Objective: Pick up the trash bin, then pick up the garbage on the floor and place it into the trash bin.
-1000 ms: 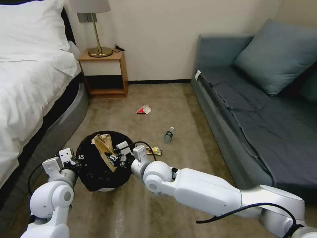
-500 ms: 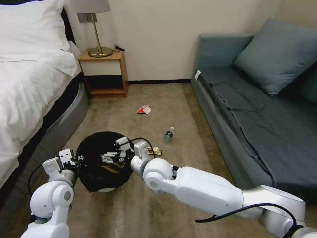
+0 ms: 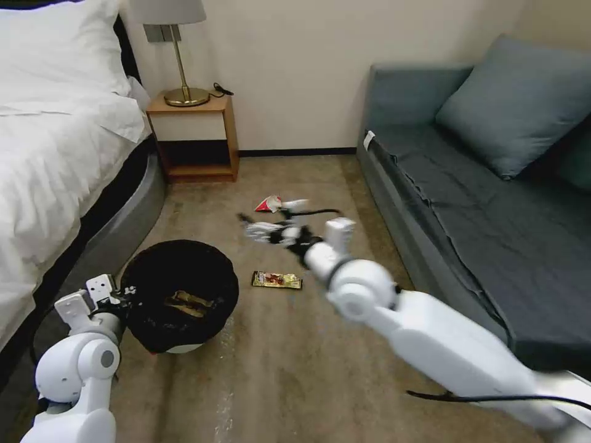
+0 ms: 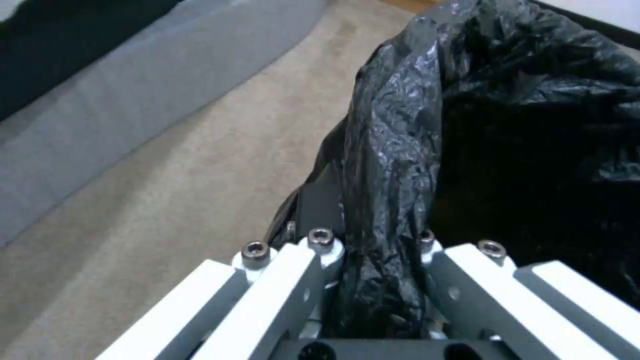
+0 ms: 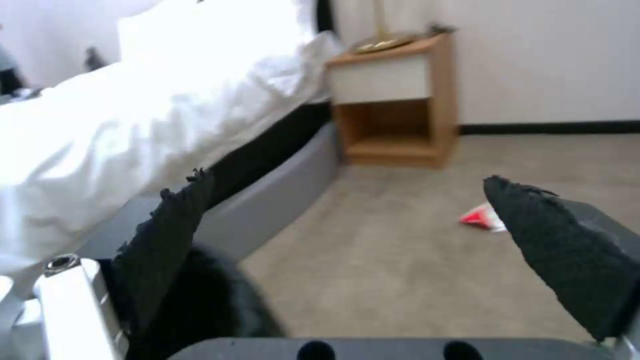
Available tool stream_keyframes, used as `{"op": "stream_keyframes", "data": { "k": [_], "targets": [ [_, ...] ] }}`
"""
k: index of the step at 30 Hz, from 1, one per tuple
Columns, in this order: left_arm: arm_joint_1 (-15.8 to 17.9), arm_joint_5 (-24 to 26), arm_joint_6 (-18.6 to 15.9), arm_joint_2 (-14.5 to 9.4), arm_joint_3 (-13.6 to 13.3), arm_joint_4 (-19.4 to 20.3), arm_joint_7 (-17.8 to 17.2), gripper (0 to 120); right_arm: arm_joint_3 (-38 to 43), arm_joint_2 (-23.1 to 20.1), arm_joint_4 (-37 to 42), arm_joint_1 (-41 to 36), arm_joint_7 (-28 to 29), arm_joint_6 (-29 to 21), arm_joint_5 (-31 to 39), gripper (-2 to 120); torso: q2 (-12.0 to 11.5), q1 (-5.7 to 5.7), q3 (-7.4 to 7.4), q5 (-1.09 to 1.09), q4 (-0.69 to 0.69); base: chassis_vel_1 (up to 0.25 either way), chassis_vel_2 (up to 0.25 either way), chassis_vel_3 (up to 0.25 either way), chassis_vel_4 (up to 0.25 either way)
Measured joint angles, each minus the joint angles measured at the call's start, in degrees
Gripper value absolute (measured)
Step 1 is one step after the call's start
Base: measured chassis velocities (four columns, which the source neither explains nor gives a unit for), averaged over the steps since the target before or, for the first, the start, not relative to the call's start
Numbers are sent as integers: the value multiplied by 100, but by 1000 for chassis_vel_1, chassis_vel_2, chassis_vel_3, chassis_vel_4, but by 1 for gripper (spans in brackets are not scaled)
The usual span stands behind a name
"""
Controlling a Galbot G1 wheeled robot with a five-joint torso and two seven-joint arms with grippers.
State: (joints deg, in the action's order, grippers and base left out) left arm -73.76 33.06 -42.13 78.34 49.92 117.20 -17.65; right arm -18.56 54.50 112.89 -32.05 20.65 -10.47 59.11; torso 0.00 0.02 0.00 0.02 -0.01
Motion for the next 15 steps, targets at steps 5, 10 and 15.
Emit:
{"op": "stream_keyframes", "data": {
  "k": [5,10,15],
  "targets": [
    [96,-57,0,61,95,-90,-10,4,1421,-360,393,-1561,-504,391,-714,100,0,0,0,0,0,0,0,0,0],
    [138,-60,0,97,148,-113,-10,4,2179,-314,639,-2496,-644,582,-1212,100,0,0,-1,0,0,0,0,0,0],
    [144,-60,0,155,204,-115,-7,4,2677,-221,831,-3274,-935,797,-1942,100,0,0,-1,-1,0,0,0,0,0]
  ]
}}
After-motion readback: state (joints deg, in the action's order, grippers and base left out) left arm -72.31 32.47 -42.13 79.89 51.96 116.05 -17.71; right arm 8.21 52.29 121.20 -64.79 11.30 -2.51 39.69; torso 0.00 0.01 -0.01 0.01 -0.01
